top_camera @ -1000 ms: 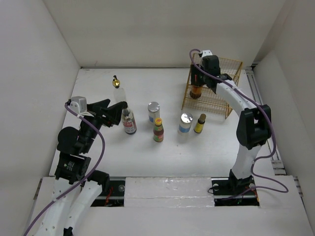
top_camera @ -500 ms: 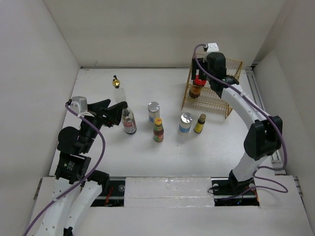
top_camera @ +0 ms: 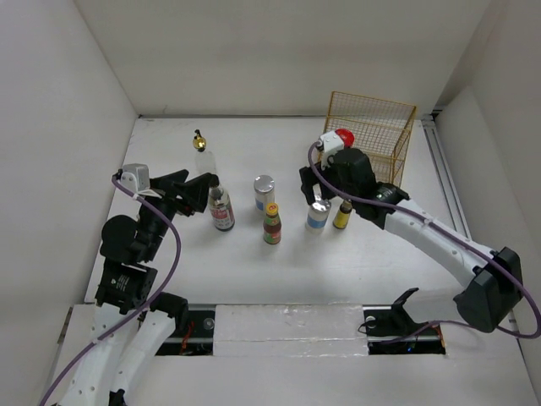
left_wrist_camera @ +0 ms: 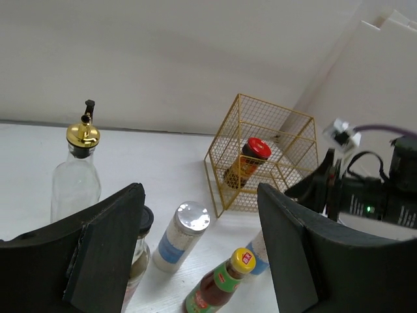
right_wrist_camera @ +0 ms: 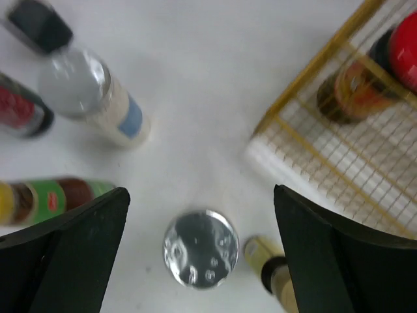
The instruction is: Organize the condiment bottles
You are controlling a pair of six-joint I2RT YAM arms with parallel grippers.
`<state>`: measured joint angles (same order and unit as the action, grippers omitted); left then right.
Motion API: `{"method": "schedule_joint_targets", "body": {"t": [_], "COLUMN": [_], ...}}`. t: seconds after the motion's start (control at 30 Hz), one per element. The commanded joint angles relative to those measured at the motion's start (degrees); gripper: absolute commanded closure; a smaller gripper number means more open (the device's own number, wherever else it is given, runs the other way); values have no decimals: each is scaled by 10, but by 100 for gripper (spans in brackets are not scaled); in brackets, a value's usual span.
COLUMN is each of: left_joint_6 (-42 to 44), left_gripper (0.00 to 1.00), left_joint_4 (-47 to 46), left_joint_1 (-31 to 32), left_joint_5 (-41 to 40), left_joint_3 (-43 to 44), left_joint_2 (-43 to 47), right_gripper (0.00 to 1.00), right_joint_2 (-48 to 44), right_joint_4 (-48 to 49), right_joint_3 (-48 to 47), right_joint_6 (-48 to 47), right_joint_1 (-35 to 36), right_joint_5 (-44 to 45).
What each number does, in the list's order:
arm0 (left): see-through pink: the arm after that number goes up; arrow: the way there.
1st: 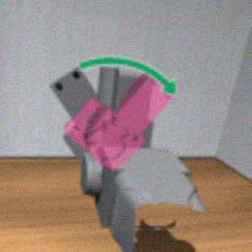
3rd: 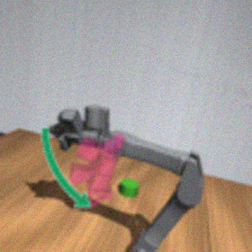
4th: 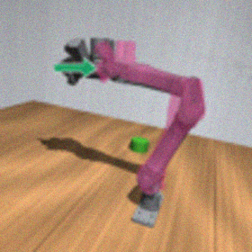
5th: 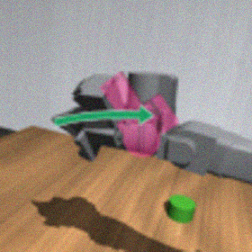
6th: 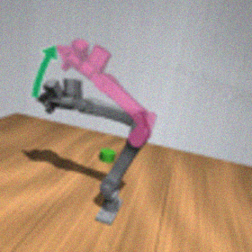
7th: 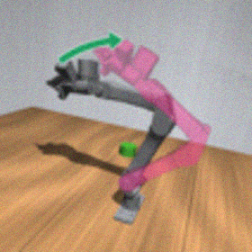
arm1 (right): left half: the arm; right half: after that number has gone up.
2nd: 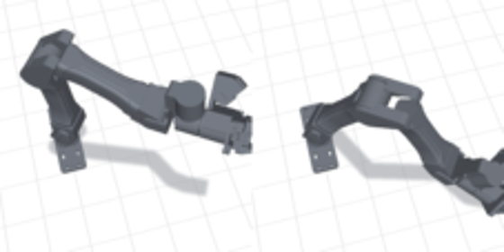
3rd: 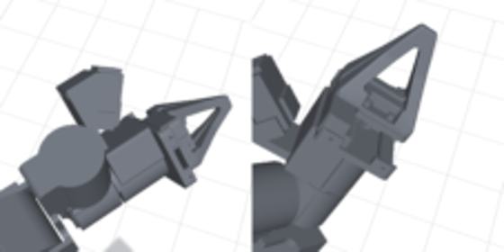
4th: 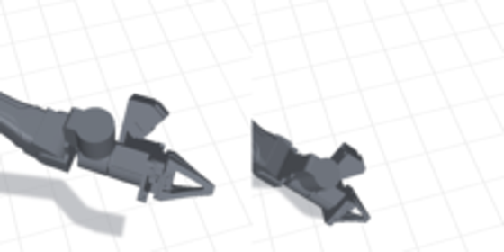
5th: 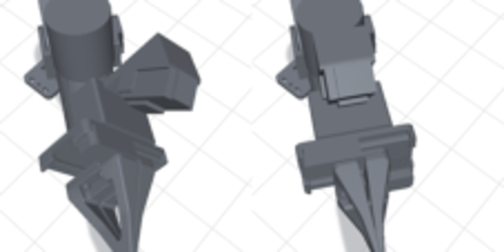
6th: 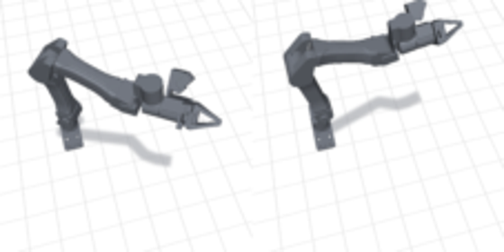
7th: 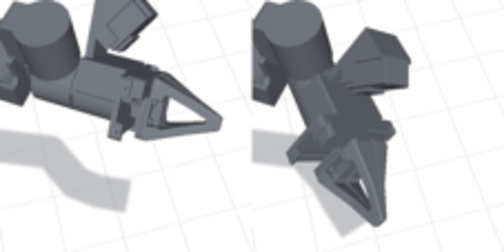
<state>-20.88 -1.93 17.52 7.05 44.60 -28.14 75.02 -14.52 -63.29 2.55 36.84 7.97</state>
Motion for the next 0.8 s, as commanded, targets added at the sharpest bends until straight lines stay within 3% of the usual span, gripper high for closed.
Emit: {"method": "schedule_joint_targets", "body": {"t": [0.0, 0.4, 0.53, 0.73, 0.77], "left_joint_6": [-9, -14, -9, 1, 1], "left_gripper": [35, 37, 37, 24, 22], "left_joint_4": [-20, -15, -15, -10, -10], "left_joint_1": [-1, -1, -1, -1, -1], "left_joint_5": [-16, -21, -21, -16, -16], "left_joint_3": [1, 1, 1, 8, 8], "left_joint_2": [-6, -6, -6, -1, -1], "right_gripper": [0, 4, 14, 43, 43], "right_joint_2": [-27, 1, 8, 20, 5], "right_joint_4": [-89, -113, -90, -52, -46], "right_joint_3": [10, 41, 41, 26, 20], "right_joint_6": [7, 19, 25, 25, 25], "right_joint_1": [17, 24, 24, 17, 17], "right_joint_5": [5, -5, 4, -3, -3]}}
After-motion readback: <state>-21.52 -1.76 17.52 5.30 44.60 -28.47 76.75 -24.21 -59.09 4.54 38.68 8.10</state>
